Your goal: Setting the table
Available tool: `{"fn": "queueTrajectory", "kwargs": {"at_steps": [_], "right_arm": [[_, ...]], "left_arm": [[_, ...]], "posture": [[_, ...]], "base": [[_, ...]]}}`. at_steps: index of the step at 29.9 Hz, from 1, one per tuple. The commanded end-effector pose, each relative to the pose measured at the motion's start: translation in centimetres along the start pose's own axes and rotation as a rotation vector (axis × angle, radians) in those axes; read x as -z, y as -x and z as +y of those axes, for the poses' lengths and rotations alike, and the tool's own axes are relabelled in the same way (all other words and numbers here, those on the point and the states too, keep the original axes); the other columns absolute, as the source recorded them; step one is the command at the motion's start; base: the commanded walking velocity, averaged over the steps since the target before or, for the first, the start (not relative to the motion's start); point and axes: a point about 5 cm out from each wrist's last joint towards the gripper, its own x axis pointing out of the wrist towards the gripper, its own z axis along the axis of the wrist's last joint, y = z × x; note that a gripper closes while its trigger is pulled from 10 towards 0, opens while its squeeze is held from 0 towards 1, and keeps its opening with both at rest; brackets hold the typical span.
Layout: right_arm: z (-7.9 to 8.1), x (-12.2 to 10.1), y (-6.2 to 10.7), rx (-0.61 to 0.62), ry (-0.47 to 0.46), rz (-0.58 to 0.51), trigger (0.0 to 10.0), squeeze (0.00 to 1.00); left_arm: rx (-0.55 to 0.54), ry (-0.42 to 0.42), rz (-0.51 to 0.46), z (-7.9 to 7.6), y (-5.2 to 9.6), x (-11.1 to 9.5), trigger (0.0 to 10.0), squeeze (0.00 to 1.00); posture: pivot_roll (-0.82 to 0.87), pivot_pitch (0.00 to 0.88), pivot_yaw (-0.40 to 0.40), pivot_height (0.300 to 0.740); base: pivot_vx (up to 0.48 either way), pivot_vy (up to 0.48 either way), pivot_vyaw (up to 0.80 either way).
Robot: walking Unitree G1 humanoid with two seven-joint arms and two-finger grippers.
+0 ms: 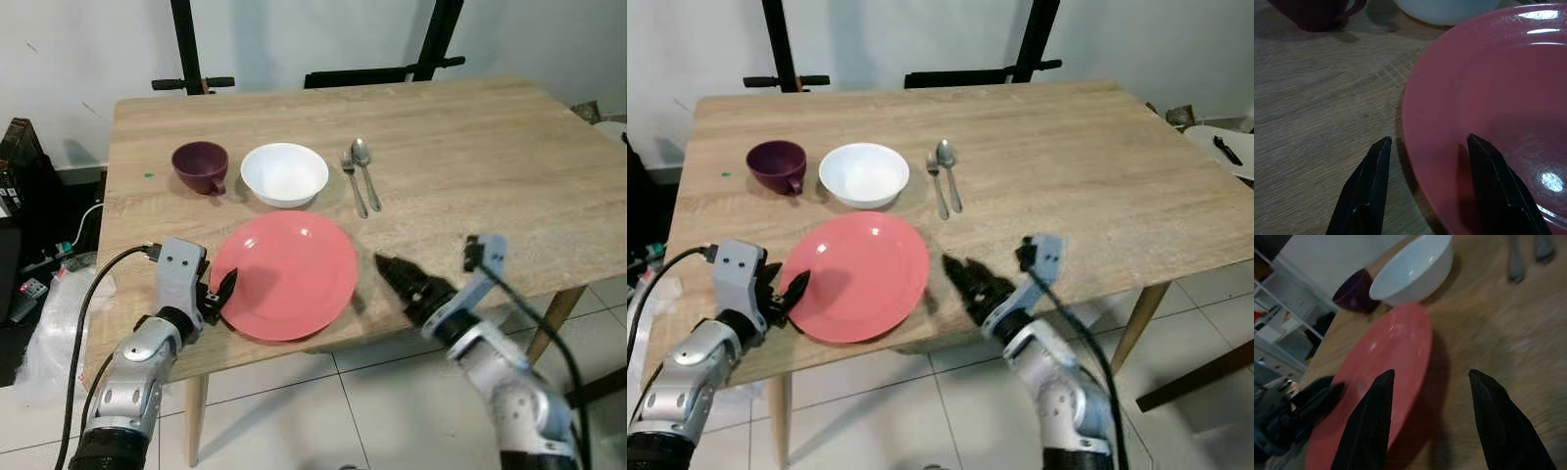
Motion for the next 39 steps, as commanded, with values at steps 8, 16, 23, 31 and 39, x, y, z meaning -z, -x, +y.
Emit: {"fn": "queueTrajectory", "kwargs": {"at_steps": [8, 16, 23, 31, 39], "right_arm": [[0.4, 1.4, -0.7, -0.027, -0.143, -0.005, 10.0, 0.00], [2.6, 2.5, -1.7, -0.182, -0.274, 0.058, 10.0, 0.00], [3.7, 4.1, -2.6, -0.222, -0.244, 0.131, 10.0, 0.00], [4.0, 5.1, -2.6, -0.239, -0.264, 0.183, 0.0, 0.00], [3.7, 4.5, -2.7, -0.230, -0.284, 0.144, 0.0, 0.00]], "left_arm": [[-0.018, -0.029, 0.235, 0.0, 1.7, 5.0, 10.0, 0.00], [-0.027, -0.022, 0.227, 0.1, 1.7, 4.8, 10.0, 0.00], [-0.019, -0.022, 0.221, -0.1, 1.5, 4.7, 10.0, 0.00], [-0.018, -0.018, 0.220, -0.2, 1.5, 4.7, 10.0, 0.00], [-0.018, -0.012, 0.218, -0.4, 1.3, 4.7, 10.0, 0.00]], "posture": [[-0.09, 0.041, -0.021, 0.740], [-0.09, 0.037, -0.023, 0.740], [-0.08, 0.031, -0.025, 0.740], [-0.08, 0.029, -0.027, 0.740], [-0.09, 0.033, -0.030, 0.740]], "base": [[0.000, 0.000, 0.00], [0.000, 0.000, 0.00], [0.000, 0.000, 0.00], [0.000, 0.000, 0.00], [0.000, 0.000, 0.00]]}}
